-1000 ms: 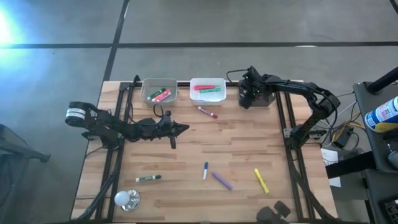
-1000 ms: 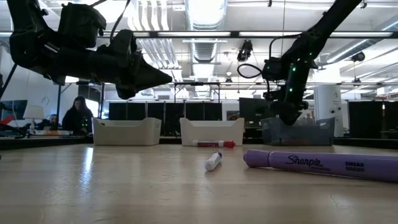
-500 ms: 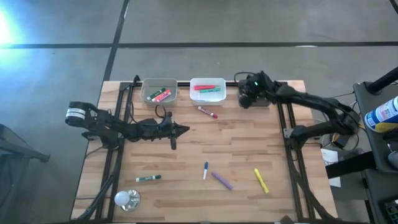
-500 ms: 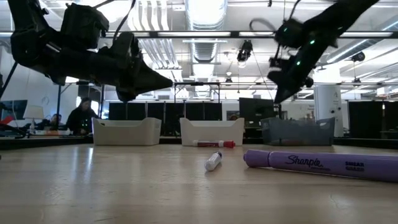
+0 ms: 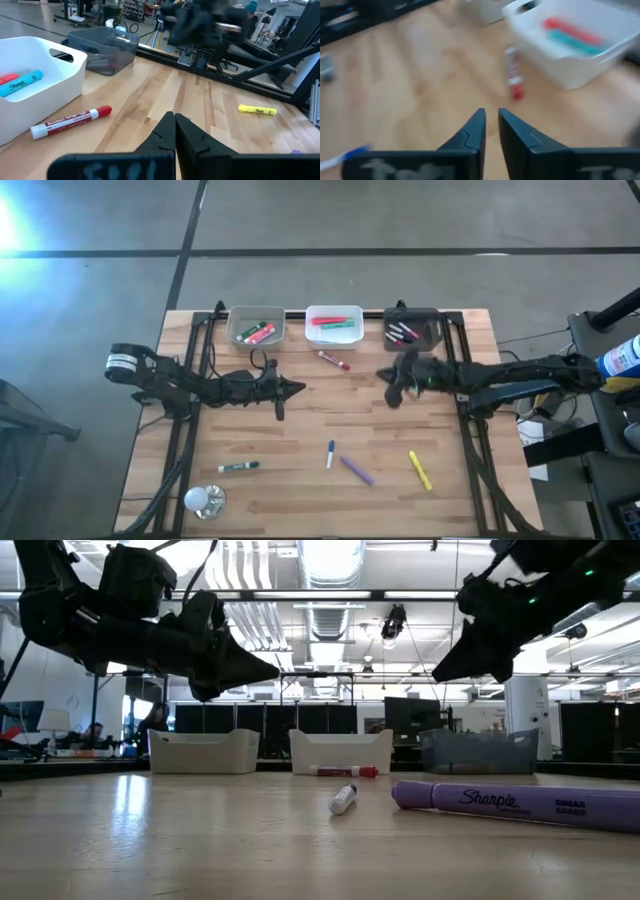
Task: Pick & Place Markers
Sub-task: Put the purple highlighter pen into the white bin
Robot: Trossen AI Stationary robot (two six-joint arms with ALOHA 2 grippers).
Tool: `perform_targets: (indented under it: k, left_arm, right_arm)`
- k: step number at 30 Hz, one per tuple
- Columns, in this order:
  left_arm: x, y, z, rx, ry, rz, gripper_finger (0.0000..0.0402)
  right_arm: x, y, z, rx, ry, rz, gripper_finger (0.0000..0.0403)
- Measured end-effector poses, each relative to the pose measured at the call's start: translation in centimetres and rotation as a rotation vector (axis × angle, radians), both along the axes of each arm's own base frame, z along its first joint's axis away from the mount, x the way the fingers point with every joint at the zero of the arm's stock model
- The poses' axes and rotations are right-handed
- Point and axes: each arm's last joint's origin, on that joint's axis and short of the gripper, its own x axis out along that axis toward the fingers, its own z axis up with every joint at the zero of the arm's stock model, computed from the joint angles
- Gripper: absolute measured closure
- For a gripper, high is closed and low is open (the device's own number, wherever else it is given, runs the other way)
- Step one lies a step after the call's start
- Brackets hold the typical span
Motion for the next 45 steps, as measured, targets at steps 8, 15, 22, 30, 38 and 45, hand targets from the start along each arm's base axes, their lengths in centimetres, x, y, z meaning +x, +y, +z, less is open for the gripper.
perform_targets:
  k: [8,15,22,30,38,45]
  left_arm:
    - [0.0,0.0,0.0,-0.001,0.004,0.000,0.0401]
    - [-0.1,0.0,-0.2,-0.001,0.019,0.000,0.0401]
    - [-0.1,0.0,-0.2,0.005,0.021,-0.001,0.0401]
    - [-0.1,0.0,-0.2,0.027,0.024,-0.002,0.0401]
    - [-0.1,0.0,-0.4,0.031,0.045,-0.010,0.0401]
    - [-0.2,-0.1,-0.9,0.018,0.091,-0.010,0.0401]
  right_arm:
    - [2.0,8.2,-1.2,0.198,0.104,0.163,0.0277]
    - [5.2,13.4,-2.6,0.304,0.355,0.149,0.0219]
    - [10.3,16.5,-2.7,0.441,0.499,0.206,0.0189]
    - [14.1,17.7,-2.1,0.389,0.608,0.145,0.0188]
    - [16.5,18.7,-4.9,0.371,0.732,0.093,0.0190]
    - [17.1,19.0,-6.8,0.333,0.864,0.045,0.0234]
